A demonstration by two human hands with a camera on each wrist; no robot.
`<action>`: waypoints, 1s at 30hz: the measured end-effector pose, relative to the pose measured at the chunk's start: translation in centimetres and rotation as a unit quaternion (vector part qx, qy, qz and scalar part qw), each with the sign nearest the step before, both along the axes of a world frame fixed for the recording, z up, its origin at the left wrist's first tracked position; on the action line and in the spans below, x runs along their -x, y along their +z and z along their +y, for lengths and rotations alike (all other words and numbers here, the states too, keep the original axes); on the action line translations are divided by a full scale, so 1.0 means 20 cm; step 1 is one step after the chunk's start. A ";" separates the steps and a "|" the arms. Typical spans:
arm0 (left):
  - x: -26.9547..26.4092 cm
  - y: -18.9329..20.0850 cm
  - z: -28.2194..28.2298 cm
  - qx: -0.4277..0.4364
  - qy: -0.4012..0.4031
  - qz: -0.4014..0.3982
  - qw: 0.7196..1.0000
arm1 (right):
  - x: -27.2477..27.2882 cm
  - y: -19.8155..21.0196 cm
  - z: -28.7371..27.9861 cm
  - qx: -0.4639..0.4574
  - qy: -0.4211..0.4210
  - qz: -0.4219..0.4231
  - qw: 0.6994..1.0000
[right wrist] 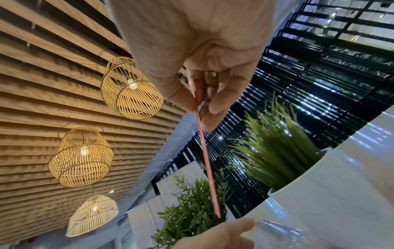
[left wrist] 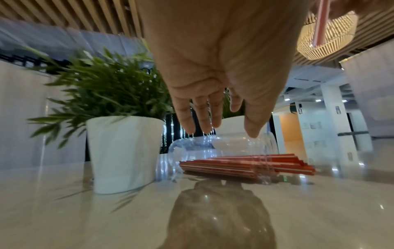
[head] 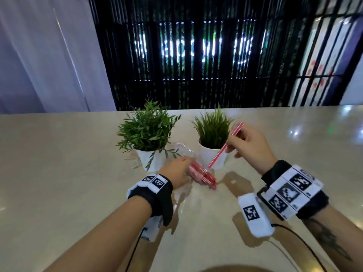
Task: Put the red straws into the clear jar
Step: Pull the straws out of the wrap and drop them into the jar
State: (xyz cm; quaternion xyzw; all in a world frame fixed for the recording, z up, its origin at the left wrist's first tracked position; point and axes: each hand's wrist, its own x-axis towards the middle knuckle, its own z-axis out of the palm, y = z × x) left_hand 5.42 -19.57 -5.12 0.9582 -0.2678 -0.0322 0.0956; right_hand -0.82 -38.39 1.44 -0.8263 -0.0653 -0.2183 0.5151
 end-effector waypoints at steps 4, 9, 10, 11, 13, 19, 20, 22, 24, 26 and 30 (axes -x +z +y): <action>-0.10 -0.05 -0.13 -0.019 -0.011 -0.015 1.000 | 0.09 -0.03 -0.08 -0.020 -0.011 0.001 1.000; -0.15 -0.05 -0.24 -0.138 -0.025 -0.064 0.988 | 0.17 -0.05 -0.15 -0.029 -0.009 0.013 0.999; -0.15 -0.05 -0.26 -0.155 -0.023 -0.065 0.985 | 0.17 -0.04 -0.16 -0.028 -0.009 0.011 1.000; -0.16 -0.05 -0.26 -0.164 -0.018 -0.066 0.984 | 0.18 -0.04 -0.17 -0.026 -0.011 0.008 1.000; -0.16 -0.07 -0.27 -0.174 -0.004 -0.087 0.981 | 0.20 -0.05 -0.20 -0.028 -0.012 0.006 1.000; -0.17 -0.09 -0.22 -0.168 -0.002 -0.123 0.978 | 0.22 -0.09 -0.22 -0.052 -0.020 0.011 0.998; -0.18 -0.09 -0.22 -0.167 -0.012 -0.123 0.978 | 0.22 -0.10 -0.23 -0.055 -0.021 0.009 0.998; -0.17 -0.09 -0.22 -0.143 -0.023 -0.124 0.982 | 0.22 -0.09 -0.24 -0.069 -0.025 0.000 0.997; -0.15 -0.06 -0.24 -0.074 -0.015 -0.112 0.991 | 0.22 -0.08 -0.24 -0.090 -0.030 -0.013 0.995; -0.13 -0.03 -0.25 0.013 -0.008 -0.095 0.995 | 0.23 -0.06 -0.26 -0.108 -0.034 -0.027 0.993; -0.10 0.02 -0.26 0.195 -0.004 -0.053 0.979 | 0.22 -0.02 -0.27 -0.124 -0.030 -0.070 0.989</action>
